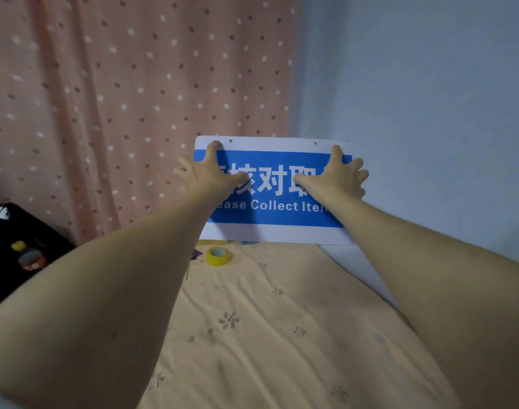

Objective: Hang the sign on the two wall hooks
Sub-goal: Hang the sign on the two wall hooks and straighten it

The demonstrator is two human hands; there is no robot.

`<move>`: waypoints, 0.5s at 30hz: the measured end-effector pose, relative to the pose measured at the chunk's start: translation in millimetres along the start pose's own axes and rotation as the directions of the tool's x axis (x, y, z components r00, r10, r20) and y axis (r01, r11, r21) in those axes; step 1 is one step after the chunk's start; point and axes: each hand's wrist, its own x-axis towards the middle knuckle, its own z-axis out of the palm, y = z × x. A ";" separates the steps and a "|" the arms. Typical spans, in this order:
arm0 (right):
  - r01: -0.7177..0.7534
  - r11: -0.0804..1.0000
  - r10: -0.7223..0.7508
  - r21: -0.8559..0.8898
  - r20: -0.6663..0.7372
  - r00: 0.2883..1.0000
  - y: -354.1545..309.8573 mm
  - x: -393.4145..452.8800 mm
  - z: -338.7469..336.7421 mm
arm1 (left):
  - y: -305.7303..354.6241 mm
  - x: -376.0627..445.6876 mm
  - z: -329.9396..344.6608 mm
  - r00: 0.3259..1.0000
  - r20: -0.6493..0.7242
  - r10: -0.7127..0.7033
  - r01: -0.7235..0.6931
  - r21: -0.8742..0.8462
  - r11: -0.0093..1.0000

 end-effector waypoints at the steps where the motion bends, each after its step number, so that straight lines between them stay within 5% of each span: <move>1: -0.008 1.000 0.008 -0.006 -0.022 1.000 10.3 4.2 -12.3 | 13.1 -4.3 8.7 1.000 0.003 0.016 -0.016 -0.013 1.000; 8: -0.109 0.981 0.074 -0.159 -0.213 0.974 130.7 27.4 -144.9 | 147.0 -65.1 112.4 0.974 0.112 0.195 -0.170 -0.201 0.965; 15: -0.334 0.876 0.141 -0.348 -0.478 0.867 255.8 19.8 -329.8 | 326.4 -176.3 216.3 0.890 0.239 0.389 -0.232 -0.497 0.836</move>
